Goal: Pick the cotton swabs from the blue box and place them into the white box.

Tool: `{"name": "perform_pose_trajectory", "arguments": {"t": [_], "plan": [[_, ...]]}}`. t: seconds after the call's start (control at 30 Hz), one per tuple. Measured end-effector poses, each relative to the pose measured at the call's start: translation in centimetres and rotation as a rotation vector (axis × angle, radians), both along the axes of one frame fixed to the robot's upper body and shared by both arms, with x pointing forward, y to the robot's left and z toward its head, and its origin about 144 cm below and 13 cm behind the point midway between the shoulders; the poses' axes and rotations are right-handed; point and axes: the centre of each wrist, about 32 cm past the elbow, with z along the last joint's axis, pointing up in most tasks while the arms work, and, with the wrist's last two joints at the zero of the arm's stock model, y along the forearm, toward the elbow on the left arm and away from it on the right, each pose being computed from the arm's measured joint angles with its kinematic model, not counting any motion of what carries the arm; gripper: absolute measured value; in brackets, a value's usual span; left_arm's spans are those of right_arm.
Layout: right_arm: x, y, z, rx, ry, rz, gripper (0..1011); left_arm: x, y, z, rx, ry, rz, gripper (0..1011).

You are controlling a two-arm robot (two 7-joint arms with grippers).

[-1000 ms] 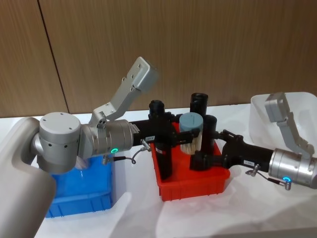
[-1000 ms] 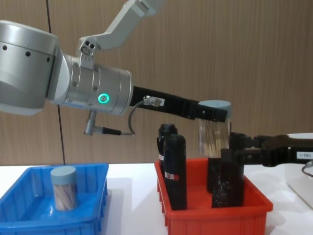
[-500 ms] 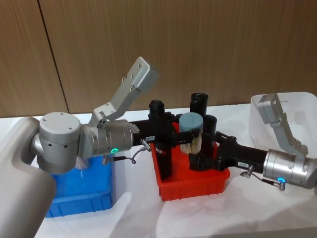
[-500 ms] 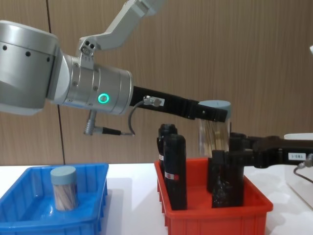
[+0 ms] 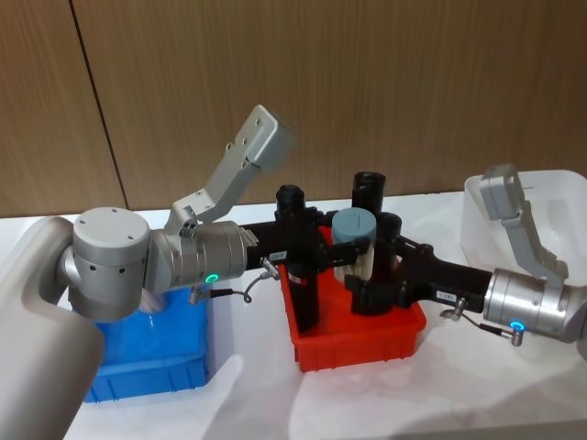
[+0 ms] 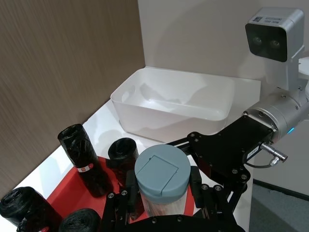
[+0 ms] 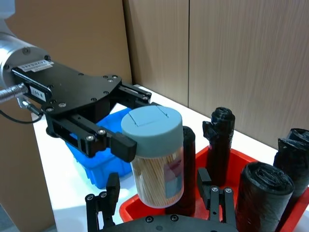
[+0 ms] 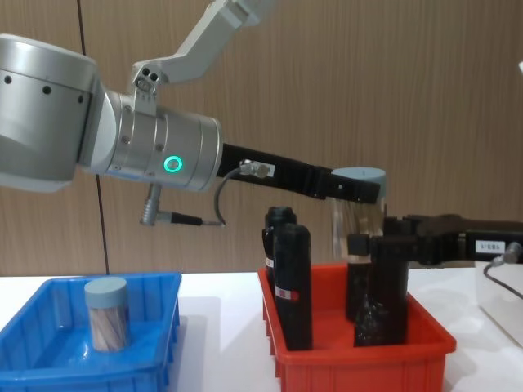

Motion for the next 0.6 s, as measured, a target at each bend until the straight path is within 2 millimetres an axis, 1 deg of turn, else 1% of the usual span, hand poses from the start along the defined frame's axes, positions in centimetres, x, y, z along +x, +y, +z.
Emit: {"name": "perform_pose_trajectory", "arguments": {"t": [0.6], "plan": [[0.4, 0.37, 0.27, 0.014, 0.001, 0.012, 1002, 0.0, 0.0, 0.0, 0.0, 0.0, 0.0, 654]]}}
